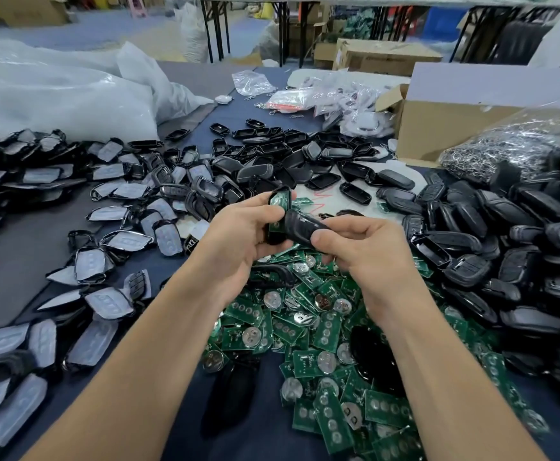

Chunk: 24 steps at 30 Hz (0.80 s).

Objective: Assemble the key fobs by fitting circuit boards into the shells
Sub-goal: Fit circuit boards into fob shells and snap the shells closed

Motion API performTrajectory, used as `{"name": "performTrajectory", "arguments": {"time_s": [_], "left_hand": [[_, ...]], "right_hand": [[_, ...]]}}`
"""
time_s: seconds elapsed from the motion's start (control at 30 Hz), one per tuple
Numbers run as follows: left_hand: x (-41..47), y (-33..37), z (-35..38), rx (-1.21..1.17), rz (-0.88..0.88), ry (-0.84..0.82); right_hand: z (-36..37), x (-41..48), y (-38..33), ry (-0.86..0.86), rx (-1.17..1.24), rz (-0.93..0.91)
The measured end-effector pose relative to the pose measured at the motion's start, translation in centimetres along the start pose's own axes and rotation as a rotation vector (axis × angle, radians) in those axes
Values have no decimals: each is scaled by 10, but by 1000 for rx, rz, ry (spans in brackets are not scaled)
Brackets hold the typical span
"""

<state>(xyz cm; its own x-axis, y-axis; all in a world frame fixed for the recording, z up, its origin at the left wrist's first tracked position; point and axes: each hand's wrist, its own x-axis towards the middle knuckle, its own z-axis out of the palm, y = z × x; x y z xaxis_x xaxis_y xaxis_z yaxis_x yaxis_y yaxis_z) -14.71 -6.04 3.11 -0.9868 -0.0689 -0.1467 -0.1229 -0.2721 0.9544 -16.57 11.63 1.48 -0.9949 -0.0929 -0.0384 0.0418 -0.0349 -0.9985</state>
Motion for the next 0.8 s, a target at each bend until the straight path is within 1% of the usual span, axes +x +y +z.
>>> {"name": "performTrajectory", "arguments": {"time_s": [0.07,0.2,0.27,0.33,0.5,0.63,0.8], "left_hand": [[0,-1,0,-3,10,33],[4,-1,-1,-63,31,168],[4,-1,-1,-83,4,179],[3,-2,1,-43,-35,182],[2,-6,4,24,-92,130],[3,-3,2,-25,-73,69],[4,-6,0,194,-32,-29]], "right_hand": [[0,-1,-1,31,-10,-30],[-1,0,-3,109,16,-109],[-2,-1,-3,149,-57,-186],[-1,-3,-3,142,-148,-265],[6,-9,-1,137,-242,-379],[8,-10,-1,171,-270,-458],[11,-13,-1,212,-339,-550]]}}
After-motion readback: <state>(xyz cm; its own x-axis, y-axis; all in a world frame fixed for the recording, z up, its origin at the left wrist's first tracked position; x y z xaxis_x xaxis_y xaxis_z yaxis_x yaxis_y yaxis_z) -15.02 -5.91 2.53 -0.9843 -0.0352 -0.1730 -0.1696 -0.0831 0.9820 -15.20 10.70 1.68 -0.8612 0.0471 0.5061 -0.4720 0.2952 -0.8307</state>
